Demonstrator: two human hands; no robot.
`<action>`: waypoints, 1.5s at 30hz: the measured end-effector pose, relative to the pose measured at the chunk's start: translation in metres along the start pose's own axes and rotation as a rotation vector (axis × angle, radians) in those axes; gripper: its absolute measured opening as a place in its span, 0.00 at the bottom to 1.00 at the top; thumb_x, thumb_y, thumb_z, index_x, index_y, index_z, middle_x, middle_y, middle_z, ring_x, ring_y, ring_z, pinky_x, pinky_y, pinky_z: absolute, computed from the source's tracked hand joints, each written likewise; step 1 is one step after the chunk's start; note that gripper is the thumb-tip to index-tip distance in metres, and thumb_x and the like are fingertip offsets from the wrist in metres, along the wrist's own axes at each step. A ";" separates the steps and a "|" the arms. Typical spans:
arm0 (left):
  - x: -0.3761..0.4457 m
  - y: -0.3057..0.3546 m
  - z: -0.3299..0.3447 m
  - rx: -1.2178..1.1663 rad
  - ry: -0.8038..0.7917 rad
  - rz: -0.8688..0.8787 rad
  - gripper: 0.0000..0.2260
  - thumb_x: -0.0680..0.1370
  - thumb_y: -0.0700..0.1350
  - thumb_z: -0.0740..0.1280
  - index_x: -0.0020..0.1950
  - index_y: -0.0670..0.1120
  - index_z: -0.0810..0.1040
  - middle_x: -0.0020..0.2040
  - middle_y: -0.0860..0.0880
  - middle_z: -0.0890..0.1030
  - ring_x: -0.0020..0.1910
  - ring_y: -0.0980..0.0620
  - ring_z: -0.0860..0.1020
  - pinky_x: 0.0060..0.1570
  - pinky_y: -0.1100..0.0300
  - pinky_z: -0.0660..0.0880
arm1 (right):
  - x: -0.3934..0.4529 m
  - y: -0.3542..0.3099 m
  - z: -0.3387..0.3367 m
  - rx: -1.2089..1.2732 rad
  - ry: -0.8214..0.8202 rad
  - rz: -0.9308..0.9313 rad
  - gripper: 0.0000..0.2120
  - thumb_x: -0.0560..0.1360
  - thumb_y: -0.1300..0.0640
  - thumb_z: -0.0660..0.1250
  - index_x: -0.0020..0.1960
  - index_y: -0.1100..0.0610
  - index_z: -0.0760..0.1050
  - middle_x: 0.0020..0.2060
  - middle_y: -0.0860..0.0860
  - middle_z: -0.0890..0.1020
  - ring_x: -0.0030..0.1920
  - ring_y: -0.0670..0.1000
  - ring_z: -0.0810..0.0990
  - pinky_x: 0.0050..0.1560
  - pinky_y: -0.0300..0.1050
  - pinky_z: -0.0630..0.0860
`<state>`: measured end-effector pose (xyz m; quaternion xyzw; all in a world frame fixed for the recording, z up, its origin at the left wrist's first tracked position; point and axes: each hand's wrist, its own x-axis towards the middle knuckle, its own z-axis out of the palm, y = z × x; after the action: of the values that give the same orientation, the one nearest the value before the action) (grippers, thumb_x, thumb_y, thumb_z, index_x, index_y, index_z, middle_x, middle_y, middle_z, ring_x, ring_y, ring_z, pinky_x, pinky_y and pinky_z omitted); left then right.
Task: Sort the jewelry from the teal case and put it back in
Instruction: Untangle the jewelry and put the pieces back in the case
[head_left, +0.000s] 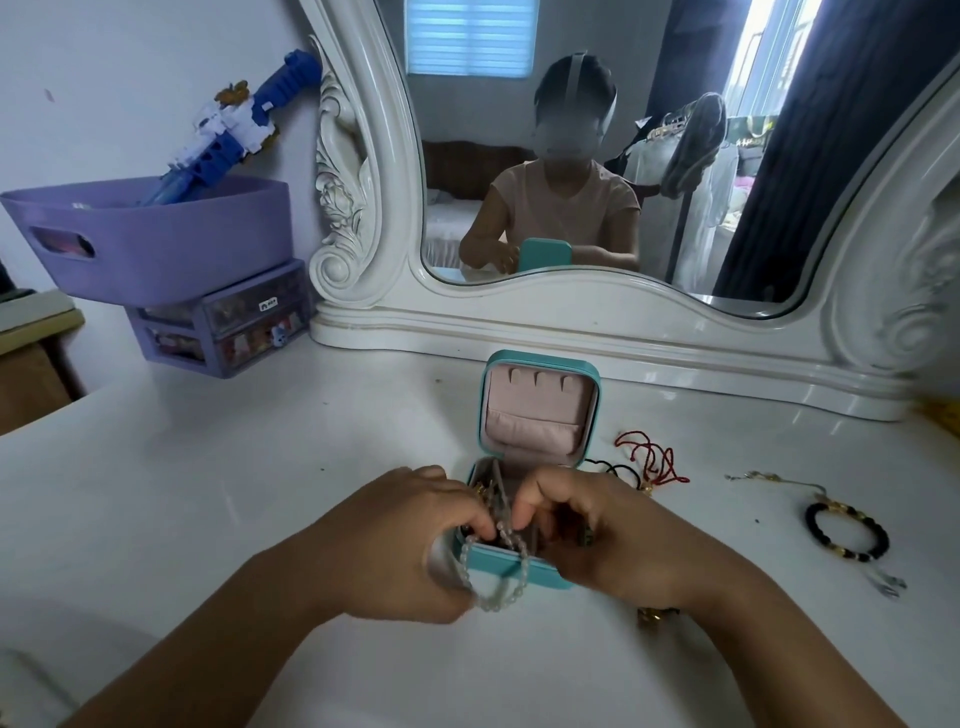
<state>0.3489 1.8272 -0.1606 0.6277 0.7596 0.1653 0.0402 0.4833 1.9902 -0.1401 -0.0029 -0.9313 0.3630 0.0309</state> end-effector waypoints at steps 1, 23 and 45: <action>0.000 -0.002 0.000 -0.012 -0.014 0.015 0.16 0.65 0.53 0.69 0.52 0.54 0.76 0.47 0.59 0.77 0.45 0.60 0.71 0.46 0.62 0.70 | 0.000 0.001 0.002 -0.019 -0.013 -0.048 0.16 0.68 0.71 0.65 0.47 0.51 0.77 0.34 0.46 0.74 0.33 0.42 0.72 0.34 0.33 0.69; 0.014 -0.011 0.026 -0.462 0.413 -0.119 0.11 0.65 0.55 0.68 0.38 0.49 0.82 0.34 0.54 0.80 0.35 0.57 0.78 0.35 0.61 0.74 | 0.019 0.020 0.025 -0.038 0.330 -0.029 0.04 0.72 0.57 0.69 0.39 0.55 0.78 0.31 0.46 0.79 0.32 0.44 0.75 0.34 0.35 0.70; 0.016 0.004 0.023 -0.369 0.396 -0.308 0.04 0.67 0.40 0.74 0.33 0.48 0.83 0.39 0.55 0.73 0.39 0.57 0.76 0.38 0.70 0.69 | 0.017 0.007 0.016 0.203 0.084 0.041 0.09 0.67 0.62 0.74 0.44 0.58 0.78 0.32 0.49 0.77 0.32 0.43 0.73 0.35 0.38 0.71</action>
<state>0.3558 1.8477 -0.1788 0.4427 0.7961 0.4116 0.0293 0.4657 1.9848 -0.1553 -0.0337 -0.8874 0.4556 0.0624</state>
